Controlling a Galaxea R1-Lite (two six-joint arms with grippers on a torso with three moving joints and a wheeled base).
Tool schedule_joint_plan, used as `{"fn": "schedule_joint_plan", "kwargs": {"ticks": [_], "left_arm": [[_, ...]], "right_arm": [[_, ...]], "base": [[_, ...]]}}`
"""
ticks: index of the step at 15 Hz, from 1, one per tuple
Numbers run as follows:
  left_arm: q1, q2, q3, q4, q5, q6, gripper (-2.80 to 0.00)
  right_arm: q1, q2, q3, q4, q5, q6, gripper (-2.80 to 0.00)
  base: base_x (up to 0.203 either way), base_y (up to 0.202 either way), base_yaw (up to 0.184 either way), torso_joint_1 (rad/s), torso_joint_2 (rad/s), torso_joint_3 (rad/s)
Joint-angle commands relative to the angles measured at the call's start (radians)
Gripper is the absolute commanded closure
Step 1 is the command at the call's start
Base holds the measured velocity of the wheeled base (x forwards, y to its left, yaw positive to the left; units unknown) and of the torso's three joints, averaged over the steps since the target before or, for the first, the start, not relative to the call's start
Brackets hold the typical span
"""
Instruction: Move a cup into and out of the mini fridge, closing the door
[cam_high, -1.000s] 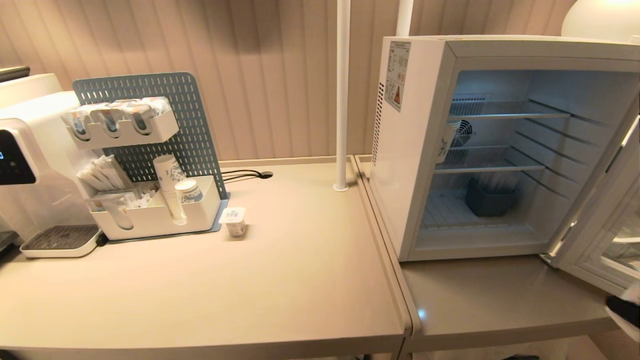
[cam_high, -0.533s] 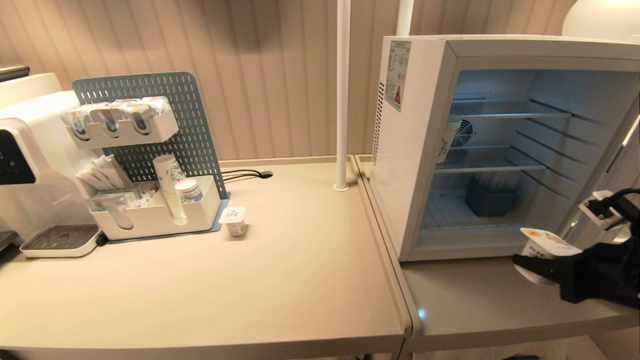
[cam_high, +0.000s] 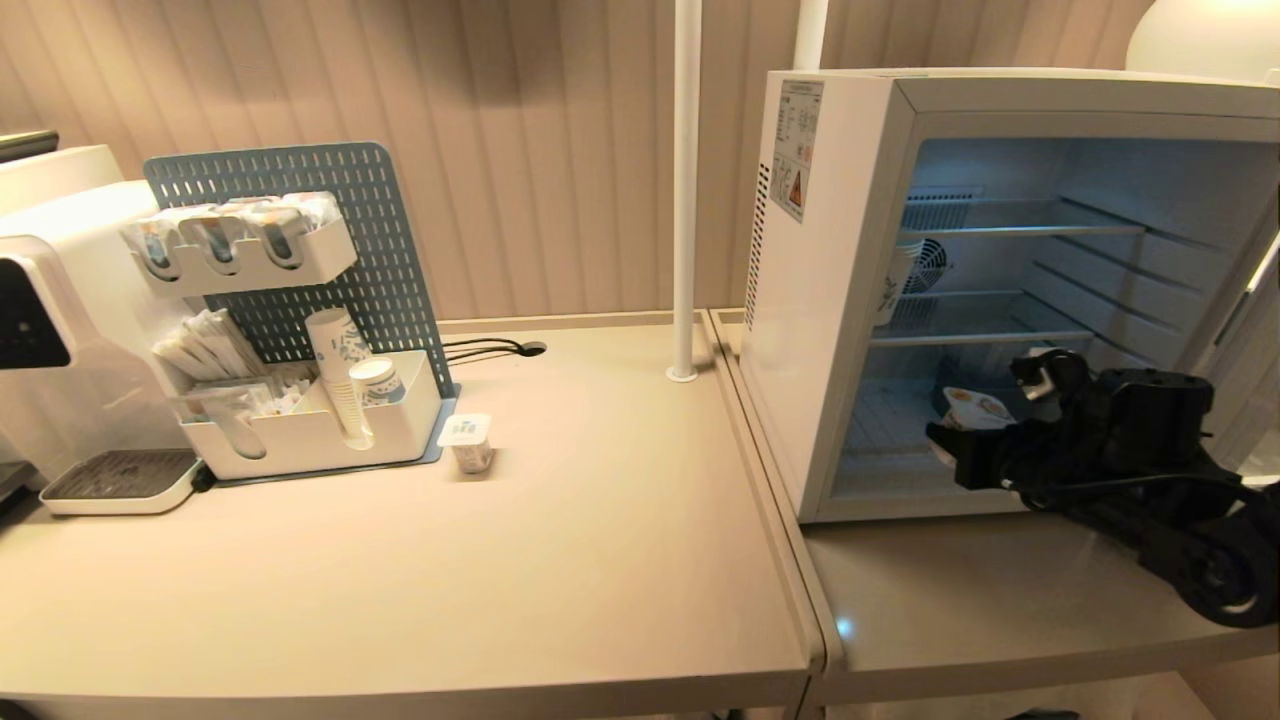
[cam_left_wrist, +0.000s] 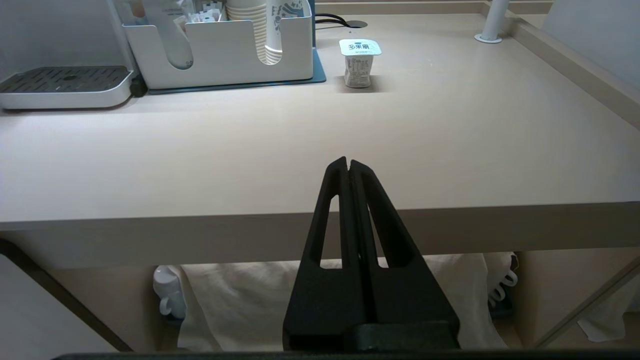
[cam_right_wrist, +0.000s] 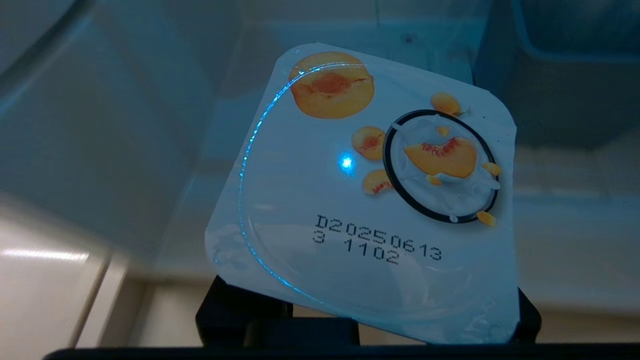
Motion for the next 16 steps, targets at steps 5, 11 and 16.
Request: {"fn": "schedule_joint_plan", "kwargs": {"ticks": [5, 11, 16], "left_arm": [[0.0, 0.002, 0.001, 0.0, 0.0, -0.002, 0.0], [0.0, 0.002, 0.0, 0.0, 0.0, -0.002, 0.0], [0.0, 0.002, 0.001, 0.0, 0.0, -0.002, 0.0]], "right_arm": [[0.078, 0.275, -0.23, 0.016, -0.129, 0.002, 0.0], [0.081, 0.401, -0.466, 0.164, -0.147, -0.007, 0.0], [0.084, 0.464, -0.61, 0.287, -0.15, -0.013, 0.0]], "base": [[0.0, 0.0, 0.0, 0.0, 0.0, 0.0], [0.0, 0.0, 0.0, 0.0, 0.0, 0.0], [0.0, 0.0, 0.0, 0.0, 0.0, 0.0]]}}
